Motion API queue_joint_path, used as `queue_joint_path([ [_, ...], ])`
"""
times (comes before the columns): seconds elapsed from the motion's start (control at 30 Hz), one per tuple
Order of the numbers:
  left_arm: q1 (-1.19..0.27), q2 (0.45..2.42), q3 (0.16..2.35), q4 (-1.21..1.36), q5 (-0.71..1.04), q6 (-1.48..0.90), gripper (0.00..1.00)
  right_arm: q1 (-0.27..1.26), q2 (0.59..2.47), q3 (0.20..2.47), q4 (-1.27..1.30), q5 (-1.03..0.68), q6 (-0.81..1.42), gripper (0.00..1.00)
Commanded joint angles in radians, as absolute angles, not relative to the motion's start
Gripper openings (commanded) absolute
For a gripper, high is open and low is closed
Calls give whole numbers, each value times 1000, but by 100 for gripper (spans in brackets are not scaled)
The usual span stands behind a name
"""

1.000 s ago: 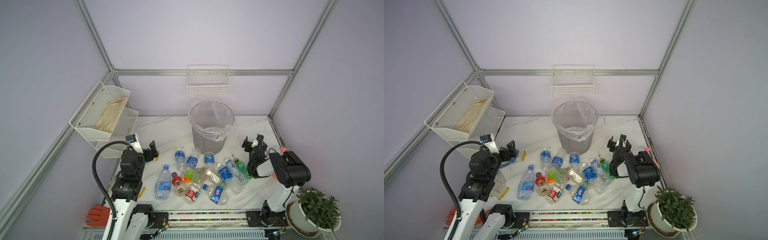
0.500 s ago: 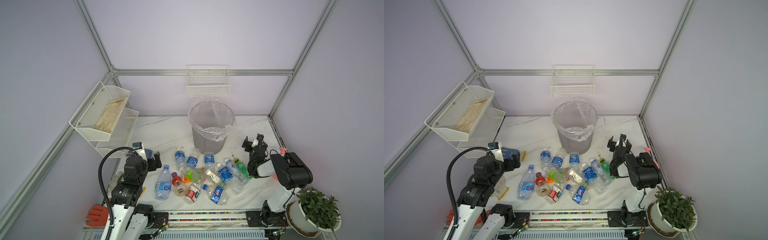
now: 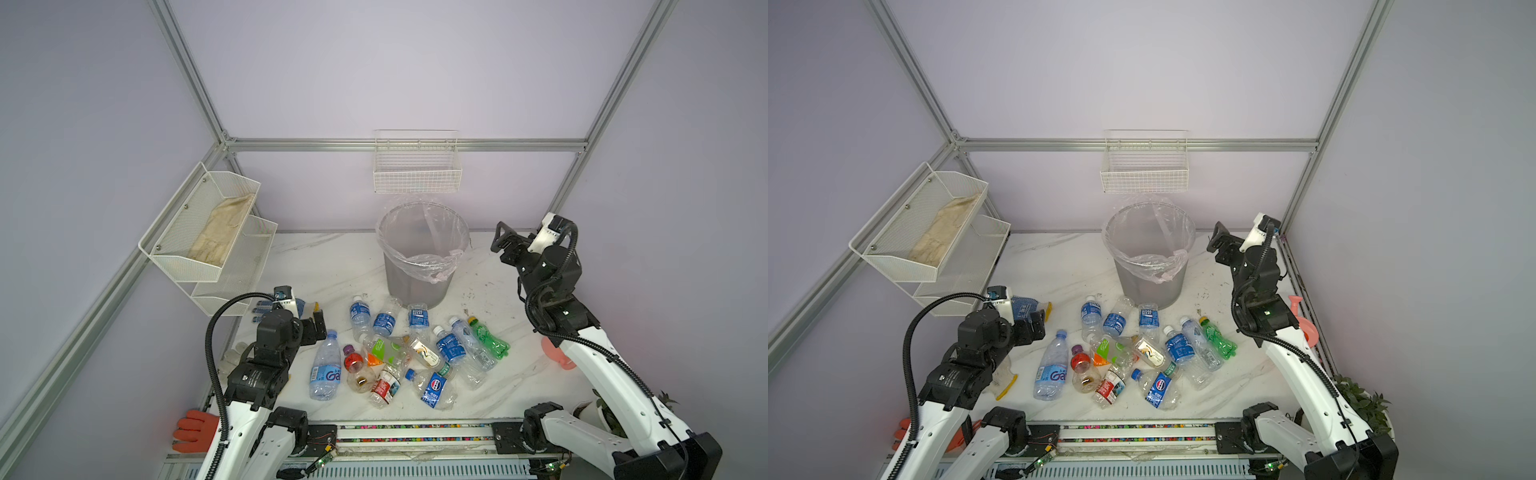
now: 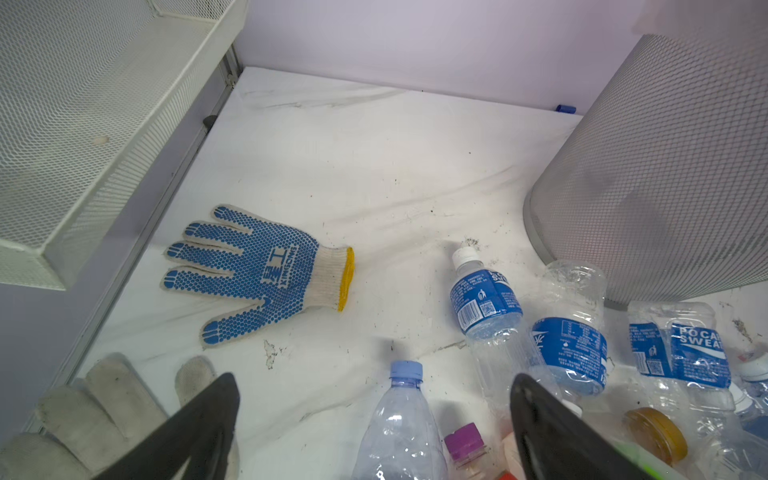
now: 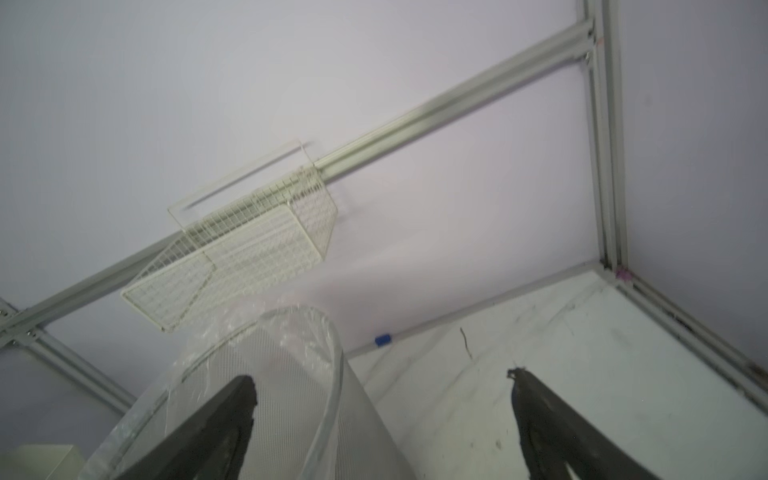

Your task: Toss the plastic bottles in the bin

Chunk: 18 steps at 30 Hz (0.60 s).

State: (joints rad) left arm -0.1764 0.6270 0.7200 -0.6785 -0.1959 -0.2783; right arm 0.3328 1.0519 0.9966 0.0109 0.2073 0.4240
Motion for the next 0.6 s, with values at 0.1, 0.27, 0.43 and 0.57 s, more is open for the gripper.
queue_joint_path([
  [0.1,-201,641,737,-686,-192,-299,100,476,981,966,-456,173,615,97],
  [0.27,-202,642,737,-687,-191,-297,100,544,999,989,-565,60,544,97],
  [0.43,-204,635,735,-686,-195,-297,100,662,999,967,-580,114,531,97],
  [0.57,-207,635,734,-687,-198,-296,100,768,1056,968,-586,134,532,96],
])
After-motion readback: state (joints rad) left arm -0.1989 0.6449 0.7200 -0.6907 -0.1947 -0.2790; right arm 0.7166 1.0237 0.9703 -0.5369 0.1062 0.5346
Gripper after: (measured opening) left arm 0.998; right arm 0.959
